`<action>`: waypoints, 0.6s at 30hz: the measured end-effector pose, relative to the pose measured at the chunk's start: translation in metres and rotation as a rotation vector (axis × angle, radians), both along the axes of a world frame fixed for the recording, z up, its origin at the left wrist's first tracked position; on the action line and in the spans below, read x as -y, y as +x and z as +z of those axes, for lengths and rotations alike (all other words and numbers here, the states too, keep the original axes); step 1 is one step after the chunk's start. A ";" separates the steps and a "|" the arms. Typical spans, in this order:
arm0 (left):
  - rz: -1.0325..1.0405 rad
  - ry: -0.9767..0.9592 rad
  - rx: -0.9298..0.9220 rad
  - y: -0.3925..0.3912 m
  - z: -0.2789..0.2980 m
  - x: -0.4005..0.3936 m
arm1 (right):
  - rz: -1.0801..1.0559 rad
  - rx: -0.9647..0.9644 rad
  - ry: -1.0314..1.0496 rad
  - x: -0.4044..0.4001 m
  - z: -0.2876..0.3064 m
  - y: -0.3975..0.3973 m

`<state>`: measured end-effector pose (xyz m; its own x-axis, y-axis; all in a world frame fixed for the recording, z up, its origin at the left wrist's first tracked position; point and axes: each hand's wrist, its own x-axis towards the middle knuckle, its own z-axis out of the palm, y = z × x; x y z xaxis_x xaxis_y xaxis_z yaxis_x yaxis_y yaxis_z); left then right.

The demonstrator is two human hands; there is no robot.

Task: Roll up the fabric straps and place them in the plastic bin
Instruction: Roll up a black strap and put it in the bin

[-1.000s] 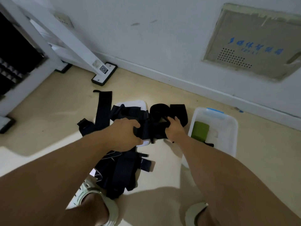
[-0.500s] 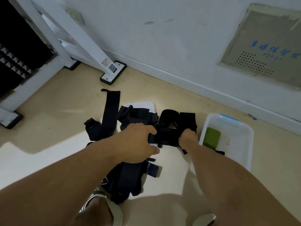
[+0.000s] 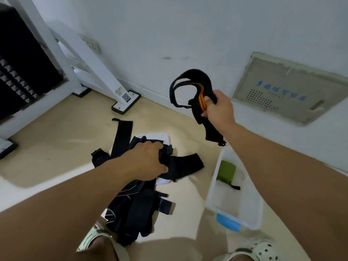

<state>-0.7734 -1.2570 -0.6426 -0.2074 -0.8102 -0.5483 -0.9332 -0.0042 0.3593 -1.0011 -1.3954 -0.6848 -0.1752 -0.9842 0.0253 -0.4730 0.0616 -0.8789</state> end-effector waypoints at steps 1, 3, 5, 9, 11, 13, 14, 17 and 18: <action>0.035 -0.018 -0.016 0.002 0.003 -0.001 | 0.049 -0.004 0.010 0.000 0.022 -0.001; 0.120 -0.064 -0.077 0.006 0.010 -0.003 | 0.153 -0.014 0.038 -0.006 0.062 -0.003; 0.200 -0.136 -0.154 0.008 0.017 -0.005 | 0.247 -0.017 0.066 -0.020 0.100 -0.005; 0.385 -0.284 -0.382 0.009 0.035 -0.008 | 0.410 -0.008 0.167 -0.066 0.152 -0.009; 0.443 -0.336 -0.494 0.011 0.045 -0.009 | 0.450 -0.061 0.200 -0.090 0.165 -0.009; 0.404 -0.343 -0.524 0.013 0.051 -0.013 | 0.489 -0.118 0.219 -0.113 0.170 -0.006; 0.373 -0.328 -0.520 0.014 0.052 -0.016 | 0.508 -0.142 0.217 -0.124 0.170 -0.003; 0.288 -0.249 -0.517 0.016 0.052 -0.026 | 0.569 -0.229 0.172 -0.145 0.161 0.006; 0.240 -0.219 -0.516 0.016 0.052 -0.029 | 0.603 -0.299 0.161 -0.150 0.157 0.009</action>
